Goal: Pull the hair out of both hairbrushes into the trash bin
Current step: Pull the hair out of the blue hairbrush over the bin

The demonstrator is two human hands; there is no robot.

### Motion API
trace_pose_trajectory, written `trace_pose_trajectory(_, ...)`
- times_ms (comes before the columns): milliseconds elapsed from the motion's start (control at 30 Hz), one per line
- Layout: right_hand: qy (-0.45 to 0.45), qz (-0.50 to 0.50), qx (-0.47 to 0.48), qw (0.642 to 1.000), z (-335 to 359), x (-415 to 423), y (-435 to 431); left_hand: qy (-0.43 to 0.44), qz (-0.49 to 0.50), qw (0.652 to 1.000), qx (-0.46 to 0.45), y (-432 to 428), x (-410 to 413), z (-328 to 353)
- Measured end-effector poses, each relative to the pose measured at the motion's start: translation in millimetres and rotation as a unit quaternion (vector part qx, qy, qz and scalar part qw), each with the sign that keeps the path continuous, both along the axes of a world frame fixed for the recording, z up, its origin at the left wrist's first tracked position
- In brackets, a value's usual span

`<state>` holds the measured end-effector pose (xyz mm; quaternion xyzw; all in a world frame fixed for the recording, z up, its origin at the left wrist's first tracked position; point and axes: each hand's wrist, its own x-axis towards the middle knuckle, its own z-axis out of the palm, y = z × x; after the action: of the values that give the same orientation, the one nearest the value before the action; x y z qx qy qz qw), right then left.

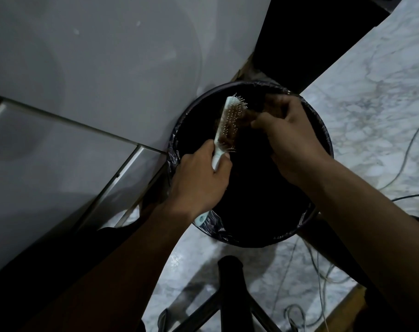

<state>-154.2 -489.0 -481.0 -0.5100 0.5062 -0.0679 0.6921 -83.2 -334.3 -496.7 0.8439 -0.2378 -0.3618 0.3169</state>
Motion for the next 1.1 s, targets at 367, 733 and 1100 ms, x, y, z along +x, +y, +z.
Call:
trace_pose_trajectory(367,-0.009,0.075,-0.089,0.993,1,-6,0,-0.045,-0.025,0.999,0.017,-1,0,0)
trace_pose_trajectory(733,0.033,0.081,0.019,0.996,-3,-3,4,-0.066,-0.040,0.995,0.064,0,1,0)
trace_pose_trajectory(1100,0.011,0.013,-0.014,1.000,-2,-3,3,-0.077,-0.025,0.995,0.054,-1,3,0)
